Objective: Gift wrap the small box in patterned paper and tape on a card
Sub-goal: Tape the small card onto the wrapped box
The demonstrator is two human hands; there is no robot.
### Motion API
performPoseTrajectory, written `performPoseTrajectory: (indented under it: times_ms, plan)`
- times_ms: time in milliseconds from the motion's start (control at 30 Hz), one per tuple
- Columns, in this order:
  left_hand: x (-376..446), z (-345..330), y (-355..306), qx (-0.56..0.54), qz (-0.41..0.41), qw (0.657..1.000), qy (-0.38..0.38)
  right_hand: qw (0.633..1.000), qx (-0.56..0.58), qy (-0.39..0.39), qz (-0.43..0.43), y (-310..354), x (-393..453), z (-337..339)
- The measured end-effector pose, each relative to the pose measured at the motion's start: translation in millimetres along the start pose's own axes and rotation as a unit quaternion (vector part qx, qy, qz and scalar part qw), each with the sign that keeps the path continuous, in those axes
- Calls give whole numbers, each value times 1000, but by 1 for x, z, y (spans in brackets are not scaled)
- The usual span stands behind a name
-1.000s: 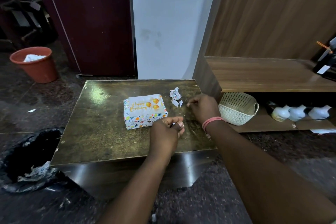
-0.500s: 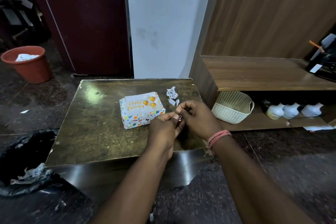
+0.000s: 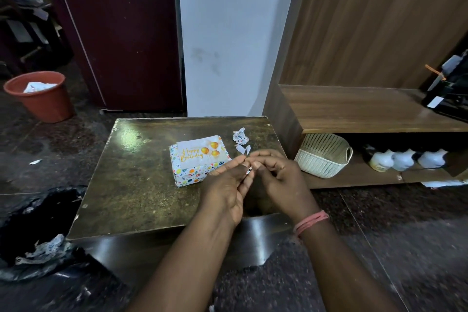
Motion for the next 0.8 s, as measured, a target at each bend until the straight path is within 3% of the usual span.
performPoseTrajectory:
  times_ms: [100, 267, 333, 433, 467, 533, 600, 733, 800]
  plan:
    - [1, -5, -15, -2, -36, 999, 12, 994, 79, -19, -76, 14, 26, -8]
    - [-3, 0, -37, 14, -89, 995, 30, 965, 193, 91, -153, 20, 49, -19]
    - [-5, -2, -42, 15, -89, 995, 36, 937, 276, 103, -189, 20, 46, -23]
    - [-5, -5, -46, 2, -77, 997, 23, 891, 377, 76, -241, 18, 44, -29]
    - [-4, -4, -48, -8, -73, 997, 15, 892, 376, 39, -247, 12, 49, -28]
    - [-2, 0, -56, -25, -79, 997, 0, 949, 210, -49, -230, -9, 61, -22]
    - [0, 6, -64, -30, -97, 995, -13, 980, -35, -66, -183, -19, 69, -24]
    - [-2, 8, -69, -19, -111, 993, -19, 952, -277, 35, -126, -26, 76, -45]
    - [-3, 8, -70, -14, -114, 993, -20, 934, -333, 49, -123, -24, 76, -49]
Point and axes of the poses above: each hand's wrist, its own x-axis towards the middle knuckle, its own z-axis out of the back of the hand, y = z × x, the point moved 3 cm from there along x, towards the middle knuckle, and after that the axes turned 8 degrees about -x, right-handed, at the moved point
